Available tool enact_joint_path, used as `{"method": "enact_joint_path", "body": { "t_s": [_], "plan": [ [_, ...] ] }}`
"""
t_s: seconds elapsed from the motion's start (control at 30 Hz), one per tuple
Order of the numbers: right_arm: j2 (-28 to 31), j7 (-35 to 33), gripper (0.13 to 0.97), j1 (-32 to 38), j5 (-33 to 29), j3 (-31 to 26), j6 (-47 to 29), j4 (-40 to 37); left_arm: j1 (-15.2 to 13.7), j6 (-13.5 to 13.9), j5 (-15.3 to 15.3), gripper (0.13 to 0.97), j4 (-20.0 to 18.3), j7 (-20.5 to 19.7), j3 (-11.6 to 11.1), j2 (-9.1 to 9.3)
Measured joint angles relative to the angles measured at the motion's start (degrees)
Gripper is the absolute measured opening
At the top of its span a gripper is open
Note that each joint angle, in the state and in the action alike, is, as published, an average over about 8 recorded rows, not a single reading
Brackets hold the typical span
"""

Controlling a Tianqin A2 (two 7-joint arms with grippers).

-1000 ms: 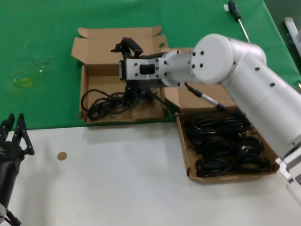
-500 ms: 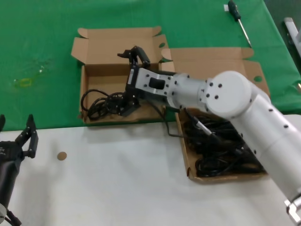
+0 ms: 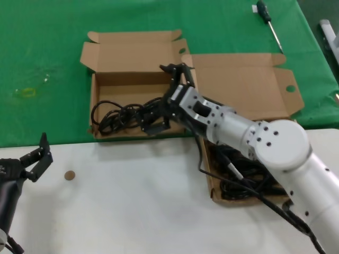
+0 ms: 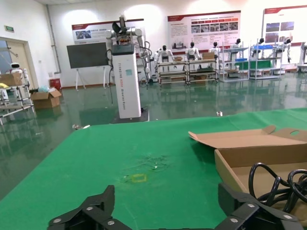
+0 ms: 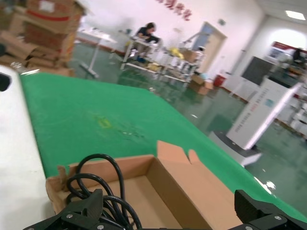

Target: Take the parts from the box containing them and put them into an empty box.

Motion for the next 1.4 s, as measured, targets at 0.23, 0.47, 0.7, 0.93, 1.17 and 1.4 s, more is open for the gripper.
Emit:
{"method": "enact_joint_path", "body": {
  "t_s": [0.23, 0.47, 0.7, 0.93, 1.17, 1.4],
  "plan": [
    [1.00, 0.58, 0.966, -6.30, 3.91, 3.44, 4.09, 4.38, 0.00, 0.00, 0.00, 0.775, 0.00, 0.02, 0.00, 0.00],
    [2.00, 1.15, 0.966, -12.61, 7.82, 6.87, 8.18, 8.74, 0.00, 0.00, 0.00, 0.872, 0.00, 0.03, 0.00, 0.00],
    [2.99, 1.73, 0.966, -18.88, 11.71, 10.30, 12.25, 13.10, 0.00, 0.00, -0.01, 0.912, 0.00, 0.01, 0.00, 0.00],
    [3.99, 2.30, 0.966, -25.17, 15.62, 13.73, 16.34, 17.48, 0.00, 0.00, -0.01, 0.963, 0.00, 0.01, 0.00, 0.00],
    [4.98, 2.88, 0.966, -31.42, 19.53, 17.15, 20.43, 21.85, 0.00, 0.00, -0.01, 0.965, 0.00, 0.01, 0.00, 0.00],
    [5.60, 3.24, 0.966, -35.31, 21.95, 19.27, 22.97, 24.56, 0.00, 0.00, -0.01, 0.966, 0.00, 0.01, 0.00, 0.00]
  ]
}}
